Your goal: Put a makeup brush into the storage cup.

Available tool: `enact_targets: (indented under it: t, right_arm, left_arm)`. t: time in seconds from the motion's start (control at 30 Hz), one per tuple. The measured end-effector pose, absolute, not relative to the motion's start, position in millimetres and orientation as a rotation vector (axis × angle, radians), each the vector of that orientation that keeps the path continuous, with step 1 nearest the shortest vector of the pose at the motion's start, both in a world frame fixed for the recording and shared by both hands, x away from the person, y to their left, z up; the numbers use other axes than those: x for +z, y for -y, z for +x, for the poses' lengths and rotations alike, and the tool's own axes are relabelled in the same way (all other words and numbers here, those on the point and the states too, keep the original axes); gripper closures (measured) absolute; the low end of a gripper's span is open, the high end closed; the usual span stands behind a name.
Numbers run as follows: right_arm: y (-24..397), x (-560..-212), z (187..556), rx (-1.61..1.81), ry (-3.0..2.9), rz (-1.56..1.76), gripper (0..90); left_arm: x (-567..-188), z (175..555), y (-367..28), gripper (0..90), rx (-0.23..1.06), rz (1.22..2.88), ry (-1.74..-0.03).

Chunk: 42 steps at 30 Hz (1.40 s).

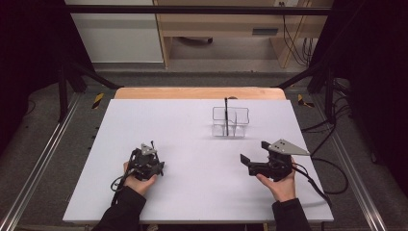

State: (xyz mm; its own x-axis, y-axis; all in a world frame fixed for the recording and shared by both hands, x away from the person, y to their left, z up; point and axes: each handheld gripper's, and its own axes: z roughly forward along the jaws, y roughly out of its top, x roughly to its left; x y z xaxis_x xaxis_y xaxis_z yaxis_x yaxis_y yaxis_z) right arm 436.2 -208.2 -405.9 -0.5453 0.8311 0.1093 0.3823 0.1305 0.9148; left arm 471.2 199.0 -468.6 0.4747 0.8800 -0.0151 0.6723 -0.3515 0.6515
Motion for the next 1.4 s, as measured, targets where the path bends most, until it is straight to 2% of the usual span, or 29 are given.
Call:
enact_targets:
  t: [0.23, 0.47, 0.67, 0.97, 1.4]
  right_arm:
    - [208.5, -405.8, 436.1, 1.398, -1.984, 1.167, 7.6]
    - [208.2, -405.9, 436.3, 1.402, -1.984, 1.167, 7.6]
    - [208.2, -405.9, 436.4, 1.403, -1.985, 1.167, 7.6]
    - [208.8, -405.5, 436.0, 1.403, -1.985, 1.167, 7.5]
    - [209.5, -404.8, 435.7, 1.404, -1.981, 1.165, 7.6]
  left_arm:
    - [-468.5, 470.5, -203.9, 71.7, 0.437, 2.128, -1.288]
    - [-471.6, 472.0, -201.8, 63.5, 0.462, 2.082, -1.3]
    - [-472.3, 470.5, -199.4, 70.3, 0.485, 2.097, -1.285]
    - [-469.5, 468.0, -201.3, 78.3, 0.437, 2.131, -1.26]
    - [-466.8, 466.9, -205.6, 82.4, 0.397, 2.181, -1.214]
